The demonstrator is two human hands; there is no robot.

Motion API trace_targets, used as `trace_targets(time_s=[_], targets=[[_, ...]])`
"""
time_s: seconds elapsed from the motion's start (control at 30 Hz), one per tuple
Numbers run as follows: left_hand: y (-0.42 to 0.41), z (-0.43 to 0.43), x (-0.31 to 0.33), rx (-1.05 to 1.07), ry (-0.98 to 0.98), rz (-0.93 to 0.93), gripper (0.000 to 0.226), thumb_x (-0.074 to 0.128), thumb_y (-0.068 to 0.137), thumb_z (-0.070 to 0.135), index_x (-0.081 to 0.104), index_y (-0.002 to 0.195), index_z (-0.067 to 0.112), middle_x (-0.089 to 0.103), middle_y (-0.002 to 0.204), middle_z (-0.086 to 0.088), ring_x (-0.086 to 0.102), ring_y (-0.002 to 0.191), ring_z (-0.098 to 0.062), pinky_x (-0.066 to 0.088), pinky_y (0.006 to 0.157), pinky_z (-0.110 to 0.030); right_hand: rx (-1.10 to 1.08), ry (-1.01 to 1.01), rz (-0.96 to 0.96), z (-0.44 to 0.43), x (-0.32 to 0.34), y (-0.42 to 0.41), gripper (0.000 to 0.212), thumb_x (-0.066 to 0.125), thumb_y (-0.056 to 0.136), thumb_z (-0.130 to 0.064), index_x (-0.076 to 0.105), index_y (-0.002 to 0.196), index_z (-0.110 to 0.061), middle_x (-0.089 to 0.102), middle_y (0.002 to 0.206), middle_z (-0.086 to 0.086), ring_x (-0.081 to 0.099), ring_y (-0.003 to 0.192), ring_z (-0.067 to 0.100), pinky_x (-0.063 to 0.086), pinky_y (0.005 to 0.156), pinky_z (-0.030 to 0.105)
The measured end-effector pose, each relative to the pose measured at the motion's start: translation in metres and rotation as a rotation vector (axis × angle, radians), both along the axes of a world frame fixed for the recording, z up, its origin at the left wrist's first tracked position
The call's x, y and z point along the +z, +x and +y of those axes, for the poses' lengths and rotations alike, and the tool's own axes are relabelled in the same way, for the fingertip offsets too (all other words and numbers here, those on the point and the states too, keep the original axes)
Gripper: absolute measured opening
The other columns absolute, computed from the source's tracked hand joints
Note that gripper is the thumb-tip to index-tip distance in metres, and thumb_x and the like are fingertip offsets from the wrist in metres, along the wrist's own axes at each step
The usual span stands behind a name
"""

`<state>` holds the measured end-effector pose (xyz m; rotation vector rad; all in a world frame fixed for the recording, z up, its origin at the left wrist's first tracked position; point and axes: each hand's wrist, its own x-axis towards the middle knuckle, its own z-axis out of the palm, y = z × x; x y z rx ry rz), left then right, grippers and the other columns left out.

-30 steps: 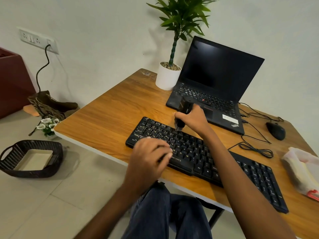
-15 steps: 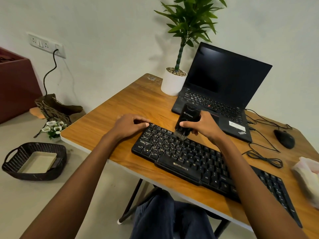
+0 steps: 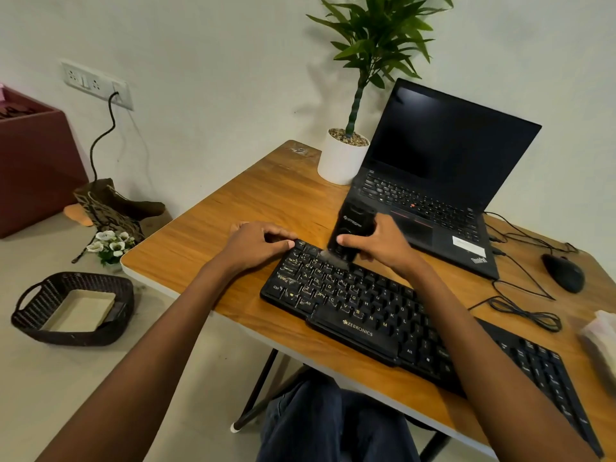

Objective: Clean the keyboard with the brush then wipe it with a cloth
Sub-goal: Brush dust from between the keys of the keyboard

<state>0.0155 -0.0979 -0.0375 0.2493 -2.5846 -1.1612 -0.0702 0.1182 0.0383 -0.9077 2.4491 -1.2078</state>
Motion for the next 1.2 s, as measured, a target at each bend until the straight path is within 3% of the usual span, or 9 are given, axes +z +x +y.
trace_targets(time_s=[0.13, 0.23, 0.43, 0.63, 0.8, 0.9, 1.0, 1.13, 1.2], targets=[[0.002, 0.003, 0.003, -0.001, 0.005, -0.001, 0.02, 0.062, 0.087, 0.038, 0.066, 0.107, 0.037, 0.06, 0.125, 0.009, 0.042, 0.126, -0.012, 0.01, 0.095, -0.026, 0.005, 0.103, 0.051, 0.019, 0.013, -0.003, 0.023, 0.071, 0.078, -0.011, 0.054, 0.093, -0.016, 0.061, 0.071, 0.004, 0.05, 0.048, 0.015, 0.041, 0.039, 0.018], [0.001, 0.0, 0.001, -0.028, 0.04, -0.016, 0.011, 0.062, 0.081, 0.051, 0.062, 0.093, 0.051, 0.063, 0.122, 0.01, 0.045, 0.124, -0.015, 0.018, 0.112, -0.042, 0.046, 0.06, 0.029, 0.003, 0.01, 0.001, 0.029, 0.071, 0.079, -0.011, 0.052, 0.101, -0.011, 0.062, 0.075, 0.007, 0.052, 0.05, 0.013, 0.042, 0.043, 0.021], [0.0, -0.001, -0.001, -0.039, 0.071, -0.007, 0.021, 0.052, 0.063, 0.068, 0.059, 0.08, 0.059, 0.066, 0.117, 0.011, 0.051, 0.119, -0.013, 0.03, 0.107, -0.048, 0.108, -0.104, -0.059, -0.031, -0.006, 0.002, 0.02, 0.071, 0.08, -0.01, 0.053, 0.089, -0.012, 0.06, 0.075, 0.01, 0.051, 0.047, 0.006, 0.041, 0.043, 0.019], [0.001, 0.0, 0.0, -0.01, 0.026, -0.012, 0.015, 0.063, 0.081, 0.05, 0.065, 0.095, 0.047, 0.065, 0.119, 0.008, 0.05, 0.12, -0.012, 0.021, 0.111, -0.046, 0.154, -0.02, 0.162, -0.046, -0.006, -0.003, 0.035, 0.074, 0.076, -0.017, 0.054, 0.105, -0.018, 0.059, 0.09, -0.01, 0.056, 0.081, 0.003, 0.043, 0.068, 0.015], [0.005, 0.001, 0.003, -0.034, 0.076, -0.01, 0.003, 0.061, 0.074, 0.053, 0.058, 0.075, 0.053, 0.068, 0.111, 0.01, 0.054, 0.114, -0.015, 0.03, 0.106, -0.051, 0.206, -0.031, -0.074, -0.049, 0.0, -0.003, 0.036, 0.071, 0.079, -0.013, 0.05, 0.108, -0.009, 0.059, 0.079, -0.001, 0.054, 0.055, 0.005, 0.042, 0.046, 0.016], [0.003, 0.001, 0.001, -0.031, 0.058, -0.012, 0.004, 0.063, 0.077, 0.05, 0.06, 0.079, 0.052, 0.068, 0.111, 0.01, 0.054, 0.114, -0.015, 0.028, 0.107, -0.051, 0.177, -0.008, 0.095, -0.057, -0.003, -0.005, 0.037, 0.073, 0.078, -0.016, 0.053, 0.11, -0.014, 0.058, 0.087, -0.008, 0.055, 0.068, -0.001, 0.041, 0.058, 0.012], [0.003, 0.0, 0.001, -0.036, 0.088, -0.011, 0.01, 0.057, 0.069, 0.057, 0.061, 0.076, 0.051, 0.068, 0.102, 0.016, 0.057, 0.109, -0.014, 0.031, 0.106, -0.05, 0.168, 0.003, 0.16, -0.064, -0.002, -0.002, 0.039, 0.073, 0.077, -0.015, 0.055, 0.112, -0.015, 0.058, 0.092, -0.008, 0.054, 0.081, 0.008, 0.043, 0.067, 0.016], [0.002, 0.002, 0.0, 0.03, 0.036, 0.004, 0.013, 0.065, 0.084, 0.04, 0.07, 0.096, 0.036, 0.067, 0.111, 0.009, 0.052, 0.116, -0.015, 0.02, 0.112, -0.042, 0.246, -0.008, -0.025, -0.054, 0.004, -0.003, 0.035, 0.071, 0.079, -0.013, 0.052, 0.108, -0.013, 0.06, 0.08, -0.001, 0.053, 0.057, 0.011, 0.042, 0.047, 0.018], [0.002, 0.002, 0.001, 0.043, 0.021, 0.004, 0.015, 0.064, 0.086, 0.038, 0.068, 0.1, 0.038, 0.065, 0.119, 0.007, 0.047, 0.122, -0.015, 0.016, 0.112, -0.038, 0.227, 0.0, 0.01, -0.049, 0.003, -0.005, 0.032, 0.071, 0.079, -0.013, 0.052, 0.105, -0.016, 0.059, 0.078, -0.005, 0.053, 0.055, 0.003, 0.041, 0.048, 0.016]])
